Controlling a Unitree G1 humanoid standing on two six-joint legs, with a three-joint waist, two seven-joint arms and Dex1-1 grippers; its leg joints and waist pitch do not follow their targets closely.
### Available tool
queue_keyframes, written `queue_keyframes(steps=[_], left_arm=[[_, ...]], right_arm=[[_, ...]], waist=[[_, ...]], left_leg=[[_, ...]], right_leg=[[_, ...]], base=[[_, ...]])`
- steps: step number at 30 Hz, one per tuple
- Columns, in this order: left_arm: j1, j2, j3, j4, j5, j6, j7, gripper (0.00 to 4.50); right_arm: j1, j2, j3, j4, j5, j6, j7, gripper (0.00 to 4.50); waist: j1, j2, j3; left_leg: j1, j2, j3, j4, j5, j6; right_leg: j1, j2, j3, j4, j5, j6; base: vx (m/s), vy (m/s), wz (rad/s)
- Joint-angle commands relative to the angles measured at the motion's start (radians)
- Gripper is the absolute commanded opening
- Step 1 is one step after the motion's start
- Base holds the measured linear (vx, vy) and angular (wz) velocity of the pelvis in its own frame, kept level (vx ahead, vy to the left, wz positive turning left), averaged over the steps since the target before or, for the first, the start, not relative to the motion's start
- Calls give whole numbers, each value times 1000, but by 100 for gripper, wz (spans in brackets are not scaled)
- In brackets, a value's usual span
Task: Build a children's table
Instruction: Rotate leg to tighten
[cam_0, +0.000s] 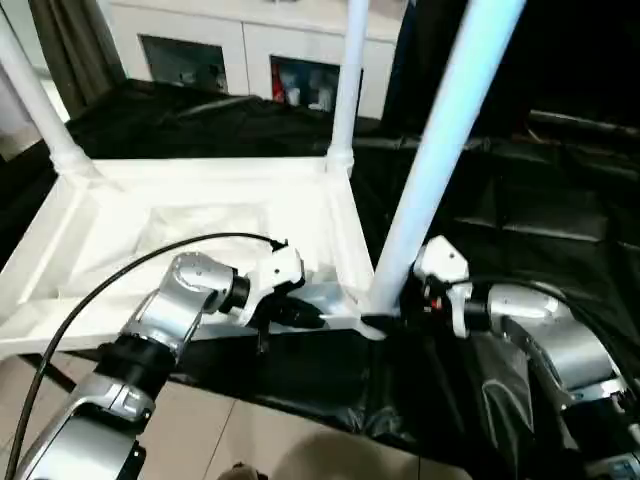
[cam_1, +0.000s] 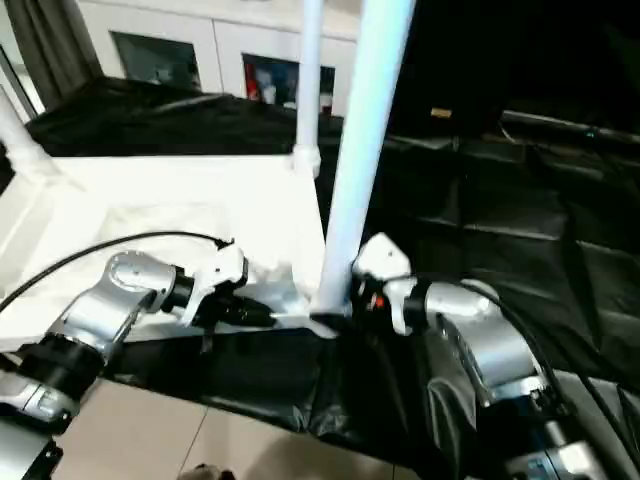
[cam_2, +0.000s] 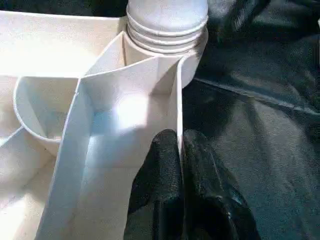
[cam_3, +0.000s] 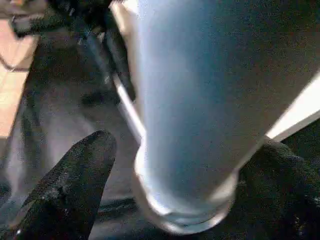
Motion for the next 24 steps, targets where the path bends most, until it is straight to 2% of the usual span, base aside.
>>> queue_keyframes(steps=[1,4,11,15,18,20,22,24], left_arm=[[-2,-5,-6,-47,-26,5,-25,0],[2,-2,-3,-60,-27,11,-15,0],[17,10,0,-83,-36,27,-18,0],[25,12,-1,-81,-40,36,-23,0],[27,10,-4,-83,-44,40,-24,0],[18,-24,-5,-57,-36,40,14,0],[11,-38,-2,-44,-31,42,38,0],[-9,-68,1,-7,-15,38,92,0]], right_arm=[[-2,-2,18,1,-10,-4,17,393],[-15,4,26,21,-13,-10,19,374],[-39,10,30,45,-5,-16,30,323],[-30,10,33,44,1,-12,39,287],[-21,13,33,44,5,-9,40,272],[7,52,3,50,16,20,-28,266],[10,70,-7,60,13,26,-63,266],[9,118,-32,89,5,29,-150,264]], waist=[[-3,-15,-63],[-5,-15,-63],[-4,-20,-67],[-5,-15,-68],[-6,-16,-68],[-8,-12,-67],[-10,-14,-65],[-11,-9,-63]], left_leg=[[28,39,-18,-72,-310,3],[30,40,-19,-72,-315,-3],[29,38,-17,-69,-282,4],[29,38,-17,-68,-271,7],[29,37,-16,-67,-272,7],[29,37,-16,-68,-285,3],[31,37,-17,-70,-304,-6],[34,36,-19,-72,-332,-21]], right_leg=[[32,-51,31,-71,-328,-191],[29,-50,31,-72,-340,-186],[33,-49,31,-65,-272,-199],[34,-46,31,-62,-248,-207],[35,-46,30,-62,-247,-210],[34,-45,31,-64,-258,-210],[33,-45,31,-68,-279,-204],[29,-46,30,-73,-324,-194]], base=[[0,0,0],[0,0,0],[0,0,0],[0,0,0],[0,0,0],[0,0,0],[0,0,0],[0,0,0]])
